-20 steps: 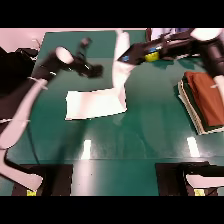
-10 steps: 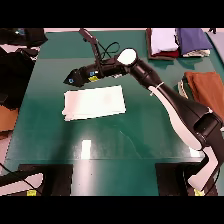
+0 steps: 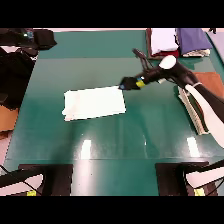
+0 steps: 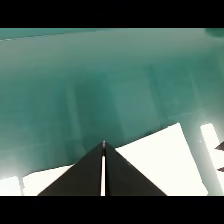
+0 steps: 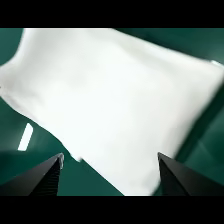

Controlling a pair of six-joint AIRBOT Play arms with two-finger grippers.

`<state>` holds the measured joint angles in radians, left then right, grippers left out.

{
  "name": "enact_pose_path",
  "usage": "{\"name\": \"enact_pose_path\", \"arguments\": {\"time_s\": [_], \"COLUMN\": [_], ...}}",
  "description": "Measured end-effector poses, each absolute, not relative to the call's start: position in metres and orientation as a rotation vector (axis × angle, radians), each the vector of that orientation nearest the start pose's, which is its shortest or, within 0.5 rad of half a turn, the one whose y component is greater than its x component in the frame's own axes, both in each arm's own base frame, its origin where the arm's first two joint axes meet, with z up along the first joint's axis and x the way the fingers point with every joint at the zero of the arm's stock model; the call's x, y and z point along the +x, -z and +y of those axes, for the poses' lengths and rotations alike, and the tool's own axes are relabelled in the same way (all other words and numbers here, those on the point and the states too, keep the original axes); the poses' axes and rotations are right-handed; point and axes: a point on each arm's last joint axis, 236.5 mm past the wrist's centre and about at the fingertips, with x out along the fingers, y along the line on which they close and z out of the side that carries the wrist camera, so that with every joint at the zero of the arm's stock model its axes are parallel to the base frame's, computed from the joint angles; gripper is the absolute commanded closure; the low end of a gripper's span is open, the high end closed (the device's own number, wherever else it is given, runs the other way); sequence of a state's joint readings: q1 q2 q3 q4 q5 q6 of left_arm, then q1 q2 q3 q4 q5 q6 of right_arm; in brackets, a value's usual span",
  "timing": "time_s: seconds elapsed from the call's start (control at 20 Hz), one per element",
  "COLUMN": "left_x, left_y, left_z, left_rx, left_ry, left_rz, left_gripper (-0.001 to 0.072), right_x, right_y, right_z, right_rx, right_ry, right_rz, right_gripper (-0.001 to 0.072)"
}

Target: Fold the shirts.

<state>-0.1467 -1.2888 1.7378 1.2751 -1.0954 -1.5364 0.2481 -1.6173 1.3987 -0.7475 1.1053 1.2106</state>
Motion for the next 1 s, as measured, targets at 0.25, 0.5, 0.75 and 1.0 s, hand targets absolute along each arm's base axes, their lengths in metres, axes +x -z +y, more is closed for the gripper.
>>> {"name": "enact_pose_path", "arguments": {"time_s": [0.25,0.5,0.75,1.0], "left_x": [0.461,0.461,0.460,0.458], "left_y": [-0.246,-0.241,-0.239,-0.240], "left_z": [-0.155,-0.164,-0.167,-0.173], "left_rx": [-0.119,-0.112,-0.112,-0.115], "left_ry": [0.409,0.428,0.435,0.450], "left_rz": [0.683,0.694,0.699,0.700], "left_gripper": [0.0679,0.0679,0.0679,0.0680], "right_x": [0.404,0.402,0.406,0.437], "right_y": [0.042,0.063,0.070,0.029], "right_z": [0.236,0.285,0.338,0.356], "right_rx": [0.559,0.682,0.634,0.593], "right_ry": [-0.675,-0.707,-0.803,-0.896], "right_rz": [1.335,1.328,1.311,1.174], "right_gripper": [0.0069,0.0141,0.0691,0.0693]}}
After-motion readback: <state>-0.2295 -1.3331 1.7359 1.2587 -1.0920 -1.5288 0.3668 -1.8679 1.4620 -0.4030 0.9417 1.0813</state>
